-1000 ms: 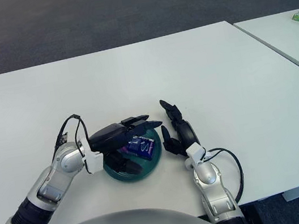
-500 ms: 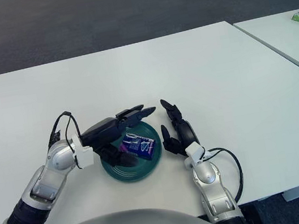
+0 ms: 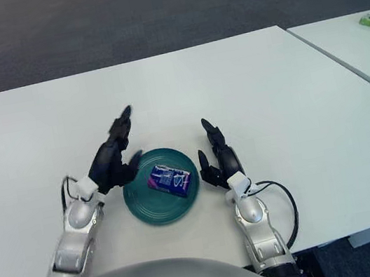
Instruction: Put the gum into the plate.
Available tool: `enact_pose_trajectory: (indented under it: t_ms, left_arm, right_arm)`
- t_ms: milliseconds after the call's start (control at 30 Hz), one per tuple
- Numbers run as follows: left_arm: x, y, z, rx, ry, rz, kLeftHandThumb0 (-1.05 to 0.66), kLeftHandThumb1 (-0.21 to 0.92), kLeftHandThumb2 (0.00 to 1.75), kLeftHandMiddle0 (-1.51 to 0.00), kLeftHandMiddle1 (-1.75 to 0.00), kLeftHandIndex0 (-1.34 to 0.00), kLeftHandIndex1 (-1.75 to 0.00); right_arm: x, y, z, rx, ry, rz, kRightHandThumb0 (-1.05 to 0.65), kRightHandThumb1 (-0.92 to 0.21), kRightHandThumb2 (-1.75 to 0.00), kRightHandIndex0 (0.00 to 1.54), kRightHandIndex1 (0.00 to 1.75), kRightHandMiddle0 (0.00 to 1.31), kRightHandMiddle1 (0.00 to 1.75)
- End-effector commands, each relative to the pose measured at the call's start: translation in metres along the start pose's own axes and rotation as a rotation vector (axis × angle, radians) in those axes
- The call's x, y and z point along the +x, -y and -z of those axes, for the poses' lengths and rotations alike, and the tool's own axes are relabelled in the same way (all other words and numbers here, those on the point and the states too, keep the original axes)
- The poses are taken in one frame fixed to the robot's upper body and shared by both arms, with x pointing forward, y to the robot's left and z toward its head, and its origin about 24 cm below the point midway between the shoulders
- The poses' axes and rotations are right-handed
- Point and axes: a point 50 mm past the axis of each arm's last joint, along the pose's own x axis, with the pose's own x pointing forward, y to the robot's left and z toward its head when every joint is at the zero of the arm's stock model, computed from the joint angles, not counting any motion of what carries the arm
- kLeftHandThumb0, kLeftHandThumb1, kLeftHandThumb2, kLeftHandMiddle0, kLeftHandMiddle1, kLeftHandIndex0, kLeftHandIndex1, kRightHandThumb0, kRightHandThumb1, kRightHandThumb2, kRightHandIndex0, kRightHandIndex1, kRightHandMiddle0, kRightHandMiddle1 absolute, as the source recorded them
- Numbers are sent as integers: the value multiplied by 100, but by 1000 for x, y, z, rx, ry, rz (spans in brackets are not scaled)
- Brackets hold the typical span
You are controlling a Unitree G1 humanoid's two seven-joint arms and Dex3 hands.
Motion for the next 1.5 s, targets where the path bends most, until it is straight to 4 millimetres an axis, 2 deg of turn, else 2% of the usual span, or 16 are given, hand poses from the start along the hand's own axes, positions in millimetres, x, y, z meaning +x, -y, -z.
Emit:
enact_pose_trajectory:
  t_ms: [0, 300, 433, 667, 833, 1100, 1267, 1467]
  left_arm:
    - [-12, -18, -2, -81, -29, -127, -105, 92, 83, 0, 0, 0, 0]
    - [-45, -37, 16, -85, -163, -218, -105, 92, 99, 0, 0, 0, 0]
    - [-50, -36, 20, -79, -210, -255, -105, 92, 104, 0, 0, 0, 0]
    - [-66, -23, 27, -86, -322, -330, -105, 92, 116, -3, -1, 0, 0]
    - [-78, -25, 35, -89, -342, -295, -105, 92, 121, -1, 0, 0, 0]
    - [-89, -31, 52, -70, -350, -218, -105, 92, 122, 0, 0, 0, 0]
    - [-88, -33, 63, -76, -350, -185, -105, 92, 119, 0, 0, 0, 0]
    - [-89, -33, 69, -109, -346, -197, -105, 92, 105, 0, 0, 0, 0]
  right_arm:
    - [-20, -5, 42, 31, -235, -22, -87, -92, -81, 7, 1, 0, 14]
    - [-20, -6, 38, 64, -206, -22, -79, -92, -86, 5, 0, 0, 17]
    - [-20, -5, 38, 71, -211, -22, -77, -92, -89, 5, 0, 0, 19]
    - [-21, -6, 40, 101, -225, -42, -74, -92, -100, 5, 0, 0, 20]
    - [-24, -8, 40, 127, -225, -84, -75, -92, -109, 2, 0, 0, 16]
    - [-28, -6, 38, 74, -202, -159, -88, -92, -117, 0, 0, 0, 8]
    - [-28, -4, 38, 7, -185, -195, -95, -92, -116, 0, 0, 0, 2]
    - [-28, 0, 40, -125, -153, -193, -103, -92, -95, 0, 0, 0, 0]
